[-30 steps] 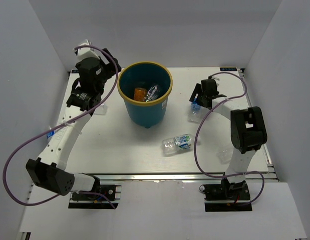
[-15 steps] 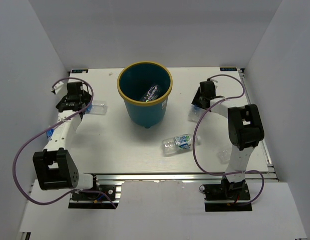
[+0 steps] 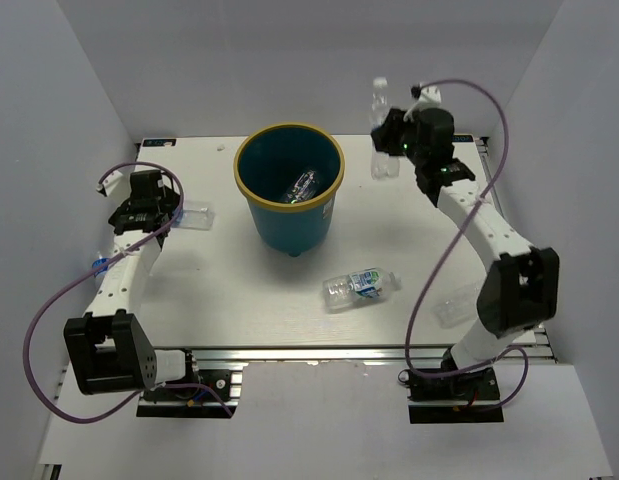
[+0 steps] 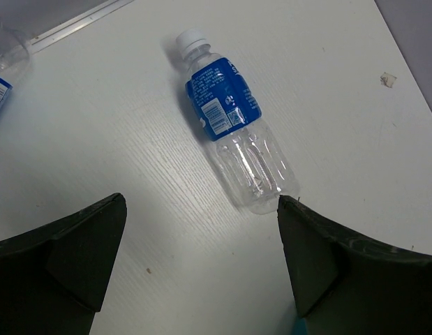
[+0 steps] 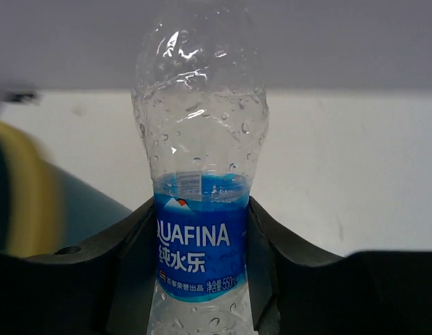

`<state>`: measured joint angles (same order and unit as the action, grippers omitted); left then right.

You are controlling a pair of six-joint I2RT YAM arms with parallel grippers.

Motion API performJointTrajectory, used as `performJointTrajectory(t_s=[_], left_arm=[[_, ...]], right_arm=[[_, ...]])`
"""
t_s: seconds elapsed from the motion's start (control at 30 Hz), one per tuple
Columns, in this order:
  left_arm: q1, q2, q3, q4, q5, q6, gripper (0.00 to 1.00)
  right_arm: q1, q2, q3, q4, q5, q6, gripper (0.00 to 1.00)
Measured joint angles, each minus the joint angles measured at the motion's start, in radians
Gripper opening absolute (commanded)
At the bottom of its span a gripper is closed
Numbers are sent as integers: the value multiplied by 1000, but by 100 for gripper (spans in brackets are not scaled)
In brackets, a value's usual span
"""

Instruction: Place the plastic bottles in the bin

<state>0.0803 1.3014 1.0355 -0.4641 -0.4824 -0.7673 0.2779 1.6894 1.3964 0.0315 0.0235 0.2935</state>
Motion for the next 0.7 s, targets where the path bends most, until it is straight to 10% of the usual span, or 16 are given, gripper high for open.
performJointTrajectory(t_s=[0.37, 0.6, 0.7], left_arm=[[36, 15, -16, 34, 44, 7, 98], [57, 74, -16, 47, 81, -1, 98], [67, 99, -15, 57, 87, -11, 98]], right_arm=[[258, -83, 288, 208, -229, -92, 38], [340, 135, 356, 112, -307, -62, 89], [350, 151, 356, 68, -307, -56, 89]])
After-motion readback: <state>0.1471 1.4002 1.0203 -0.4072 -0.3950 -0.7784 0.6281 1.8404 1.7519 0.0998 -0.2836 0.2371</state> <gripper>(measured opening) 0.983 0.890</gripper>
